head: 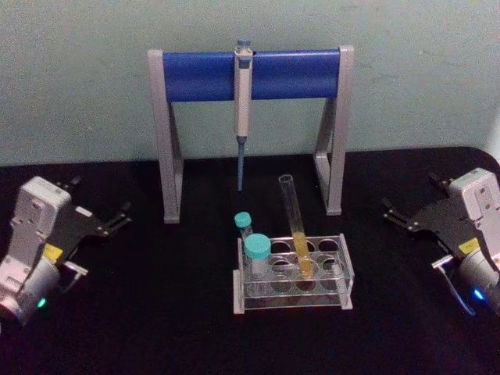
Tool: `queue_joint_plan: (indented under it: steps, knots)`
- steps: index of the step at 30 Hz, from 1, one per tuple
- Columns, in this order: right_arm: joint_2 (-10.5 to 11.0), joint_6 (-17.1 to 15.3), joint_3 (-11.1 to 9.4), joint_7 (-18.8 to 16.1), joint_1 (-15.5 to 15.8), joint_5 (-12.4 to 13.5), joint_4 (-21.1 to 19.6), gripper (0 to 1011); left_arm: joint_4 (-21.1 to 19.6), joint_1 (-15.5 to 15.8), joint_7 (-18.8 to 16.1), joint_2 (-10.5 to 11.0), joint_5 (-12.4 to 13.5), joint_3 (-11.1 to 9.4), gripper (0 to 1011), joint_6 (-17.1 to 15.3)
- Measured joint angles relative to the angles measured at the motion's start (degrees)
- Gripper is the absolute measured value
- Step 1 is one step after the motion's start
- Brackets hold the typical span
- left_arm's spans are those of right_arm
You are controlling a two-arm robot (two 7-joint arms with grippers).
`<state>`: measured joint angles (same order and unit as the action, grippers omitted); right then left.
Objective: Pick up the test tube from the test tube rack, shake it, then place it back into the test tube rack.
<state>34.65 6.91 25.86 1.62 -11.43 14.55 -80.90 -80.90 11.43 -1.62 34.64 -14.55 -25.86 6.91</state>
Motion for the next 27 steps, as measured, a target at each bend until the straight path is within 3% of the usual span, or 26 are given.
queue_joint_plan:
  steps: [19, 27]
  knots:
    - [0.0, 0.0, 0.0, 0.0, 0.0, 0.0, 0.0, 1000, 0.0, 0.0, 0.0, 0.0, 0.0, 0.0, 1001, 0.0]
    - [-0.2, 1.9, -2.2, -2.5, 1.3, 1.7, -1.3, 1000, 0.0, 0.0, 0.0, 0.0, 0.0, 0.0, 1001, 0.0]
